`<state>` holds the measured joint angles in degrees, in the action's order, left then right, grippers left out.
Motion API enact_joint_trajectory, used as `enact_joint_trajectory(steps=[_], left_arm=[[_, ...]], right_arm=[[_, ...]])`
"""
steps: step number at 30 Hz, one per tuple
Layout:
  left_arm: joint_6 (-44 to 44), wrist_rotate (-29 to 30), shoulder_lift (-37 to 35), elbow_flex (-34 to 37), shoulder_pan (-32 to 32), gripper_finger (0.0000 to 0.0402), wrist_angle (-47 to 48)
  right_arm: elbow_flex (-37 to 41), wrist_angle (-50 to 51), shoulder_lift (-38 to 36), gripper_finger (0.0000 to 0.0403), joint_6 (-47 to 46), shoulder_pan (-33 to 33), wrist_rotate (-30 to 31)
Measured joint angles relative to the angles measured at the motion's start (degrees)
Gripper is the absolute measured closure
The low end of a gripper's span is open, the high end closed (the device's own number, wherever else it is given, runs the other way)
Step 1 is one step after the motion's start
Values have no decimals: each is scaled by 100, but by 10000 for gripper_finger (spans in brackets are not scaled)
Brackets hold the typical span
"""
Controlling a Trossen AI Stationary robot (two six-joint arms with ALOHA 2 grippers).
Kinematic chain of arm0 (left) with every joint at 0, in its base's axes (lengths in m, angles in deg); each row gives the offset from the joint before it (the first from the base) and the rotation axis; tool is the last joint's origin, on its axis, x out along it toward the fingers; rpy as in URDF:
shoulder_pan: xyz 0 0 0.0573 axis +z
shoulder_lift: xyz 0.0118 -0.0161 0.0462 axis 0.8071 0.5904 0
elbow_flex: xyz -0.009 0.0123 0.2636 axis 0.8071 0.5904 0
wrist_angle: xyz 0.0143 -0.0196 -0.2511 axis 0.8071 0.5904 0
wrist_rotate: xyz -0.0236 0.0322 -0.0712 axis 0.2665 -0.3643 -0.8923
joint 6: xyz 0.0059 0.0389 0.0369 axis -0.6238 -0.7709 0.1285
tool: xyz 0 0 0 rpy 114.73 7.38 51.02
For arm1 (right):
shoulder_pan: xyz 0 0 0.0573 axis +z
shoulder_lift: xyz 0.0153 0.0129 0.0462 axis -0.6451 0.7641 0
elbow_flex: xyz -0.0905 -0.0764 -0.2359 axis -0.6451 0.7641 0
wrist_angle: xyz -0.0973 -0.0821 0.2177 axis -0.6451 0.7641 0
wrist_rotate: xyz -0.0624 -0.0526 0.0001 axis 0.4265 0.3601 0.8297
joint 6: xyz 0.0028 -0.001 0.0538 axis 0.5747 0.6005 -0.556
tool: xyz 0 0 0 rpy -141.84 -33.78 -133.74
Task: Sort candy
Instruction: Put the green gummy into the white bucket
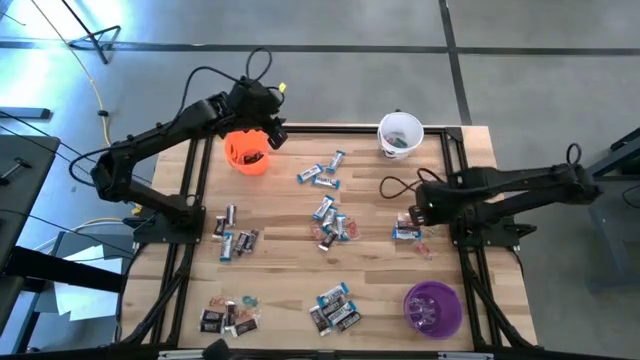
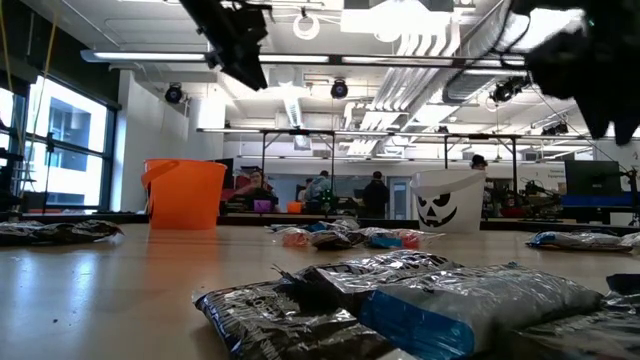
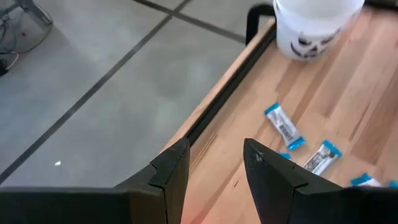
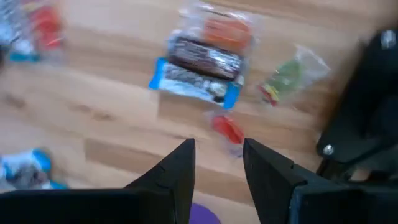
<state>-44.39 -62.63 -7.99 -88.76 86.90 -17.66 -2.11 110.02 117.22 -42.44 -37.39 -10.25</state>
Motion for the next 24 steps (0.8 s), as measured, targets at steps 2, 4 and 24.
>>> enact_joint_trajectory(steps=[2,4,24], left_arm=[[132,-1,-144,0,0,261,0],[288,4,-297,0,0,261,-3],[74,1689,-981,0,402,261,-529]], right_arm=[[366,-49,-181,272,-617,169,20],[467,-3,-210,272,-927,313,175],[309,175,73,272,-4441,1412,1446]])
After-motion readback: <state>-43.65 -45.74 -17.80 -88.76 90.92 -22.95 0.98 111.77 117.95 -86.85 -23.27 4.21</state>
